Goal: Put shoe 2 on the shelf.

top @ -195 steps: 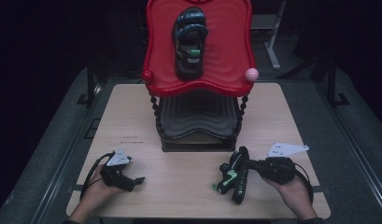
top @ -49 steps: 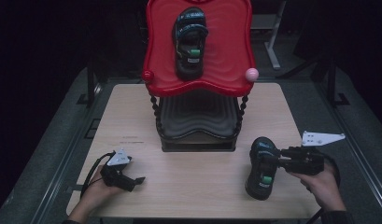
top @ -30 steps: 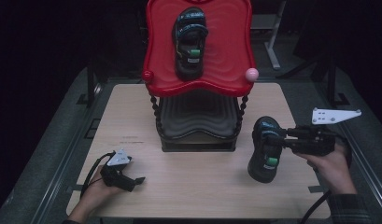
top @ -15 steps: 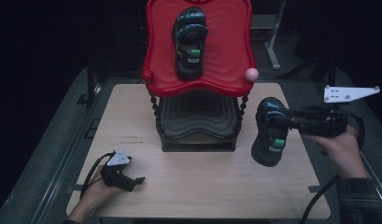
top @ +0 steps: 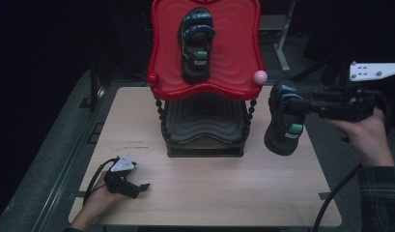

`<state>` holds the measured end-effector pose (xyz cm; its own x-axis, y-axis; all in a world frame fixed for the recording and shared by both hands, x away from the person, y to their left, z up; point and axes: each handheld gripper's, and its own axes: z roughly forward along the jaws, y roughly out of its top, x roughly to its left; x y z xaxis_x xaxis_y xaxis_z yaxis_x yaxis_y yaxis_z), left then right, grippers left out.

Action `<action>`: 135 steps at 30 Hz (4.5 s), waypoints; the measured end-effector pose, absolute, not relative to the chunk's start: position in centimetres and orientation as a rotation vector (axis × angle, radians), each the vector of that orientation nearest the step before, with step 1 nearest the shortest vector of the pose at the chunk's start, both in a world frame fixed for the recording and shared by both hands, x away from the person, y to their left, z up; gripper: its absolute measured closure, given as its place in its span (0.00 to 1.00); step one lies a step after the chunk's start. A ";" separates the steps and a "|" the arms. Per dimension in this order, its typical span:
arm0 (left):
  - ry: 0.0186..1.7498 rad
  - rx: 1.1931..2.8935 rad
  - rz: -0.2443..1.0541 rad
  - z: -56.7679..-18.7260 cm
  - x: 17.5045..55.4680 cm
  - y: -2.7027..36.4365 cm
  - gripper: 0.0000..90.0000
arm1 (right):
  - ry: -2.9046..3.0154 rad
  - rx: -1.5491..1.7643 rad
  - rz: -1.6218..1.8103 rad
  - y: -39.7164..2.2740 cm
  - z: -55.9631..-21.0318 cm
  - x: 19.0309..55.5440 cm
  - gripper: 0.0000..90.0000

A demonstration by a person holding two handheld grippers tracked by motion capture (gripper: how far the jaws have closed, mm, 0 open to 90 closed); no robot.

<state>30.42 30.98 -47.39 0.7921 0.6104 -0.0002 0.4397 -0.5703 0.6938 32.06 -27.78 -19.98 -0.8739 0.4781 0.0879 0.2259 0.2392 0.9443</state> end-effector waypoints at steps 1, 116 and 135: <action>0.773 2.269 0.312 -47.4 30.4 31.0 0.00 | 2.287 0.661 1.689 -27.8 -19.6 32.1 0.74; 0.766 2.267 0.310 -47.4 30.4 30.8 0.00 | 2.226 0.669 1.524 -22.9 -12.7 38.4 0.16; 0.762 2.272 0.306 -47.4 30.3 30.8 0.00 | 2.228 0.830 1.528 -26.6 -23.2 32.8 0.15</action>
